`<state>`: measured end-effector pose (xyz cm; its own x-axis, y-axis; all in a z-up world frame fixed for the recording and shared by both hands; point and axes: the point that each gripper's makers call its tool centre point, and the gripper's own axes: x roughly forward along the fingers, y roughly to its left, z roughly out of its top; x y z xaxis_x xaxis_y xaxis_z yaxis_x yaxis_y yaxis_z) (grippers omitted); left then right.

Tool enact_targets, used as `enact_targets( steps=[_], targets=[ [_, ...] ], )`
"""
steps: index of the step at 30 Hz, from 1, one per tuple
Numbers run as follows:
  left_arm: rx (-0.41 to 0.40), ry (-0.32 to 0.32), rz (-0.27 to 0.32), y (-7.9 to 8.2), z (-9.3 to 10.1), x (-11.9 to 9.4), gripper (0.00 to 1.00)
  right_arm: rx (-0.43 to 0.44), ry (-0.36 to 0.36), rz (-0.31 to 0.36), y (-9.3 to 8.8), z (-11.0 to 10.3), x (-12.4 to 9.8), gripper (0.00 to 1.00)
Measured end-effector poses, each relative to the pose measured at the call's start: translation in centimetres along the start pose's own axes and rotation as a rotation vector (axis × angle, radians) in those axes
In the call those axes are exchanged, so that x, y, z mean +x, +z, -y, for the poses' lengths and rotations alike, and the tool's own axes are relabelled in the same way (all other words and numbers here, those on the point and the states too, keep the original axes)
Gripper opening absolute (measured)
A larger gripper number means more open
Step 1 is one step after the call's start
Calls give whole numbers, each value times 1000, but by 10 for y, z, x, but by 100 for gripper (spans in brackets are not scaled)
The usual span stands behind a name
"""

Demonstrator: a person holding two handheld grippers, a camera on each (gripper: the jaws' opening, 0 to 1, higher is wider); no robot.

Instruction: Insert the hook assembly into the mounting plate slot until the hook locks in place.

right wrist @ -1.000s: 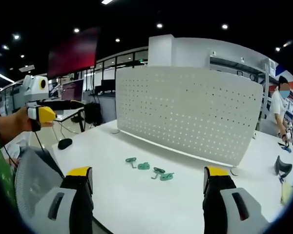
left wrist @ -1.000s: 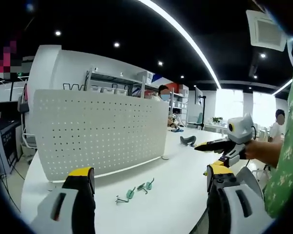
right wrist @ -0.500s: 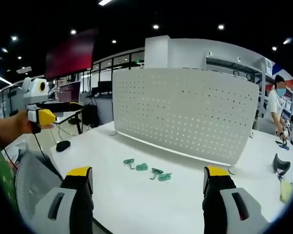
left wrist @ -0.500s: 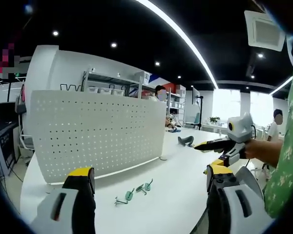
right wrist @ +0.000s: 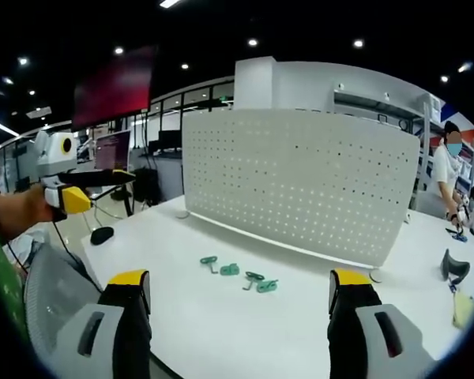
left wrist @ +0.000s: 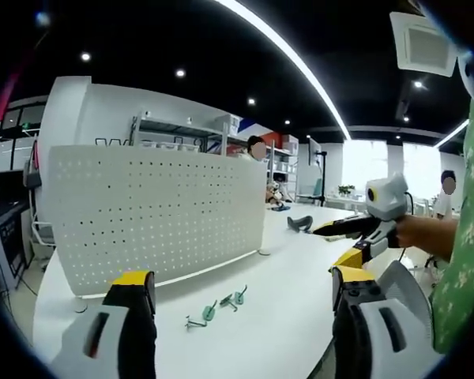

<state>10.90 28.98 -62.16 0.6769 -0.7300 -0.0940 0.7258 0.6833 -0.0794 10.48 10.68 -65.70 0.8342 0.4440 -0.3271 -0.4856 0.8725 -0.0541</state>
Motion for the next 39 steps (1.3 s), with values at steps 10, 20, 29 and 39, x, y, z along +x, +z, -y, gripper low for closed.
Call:
enact_targets(
  steps=[10, 20, 29, 39],
  targets=[
    [4, -9, 23, -11, 1, -1, 93, 0, -7, -11, -2, 5, 0, 95],
    [-26, 11, -9, -33, -3, 2, 91, 5, 2, -37, -9, 15, 13, 94],
    [-36, 16, -32, -43, -3, 4, 91, 17, 5, -71, -19, 24, 24, 93],
    [-36, 35, -64, -52, -6, 6, 90, 12, 16, -99, -25, 28, 36, 93]
  ],
)
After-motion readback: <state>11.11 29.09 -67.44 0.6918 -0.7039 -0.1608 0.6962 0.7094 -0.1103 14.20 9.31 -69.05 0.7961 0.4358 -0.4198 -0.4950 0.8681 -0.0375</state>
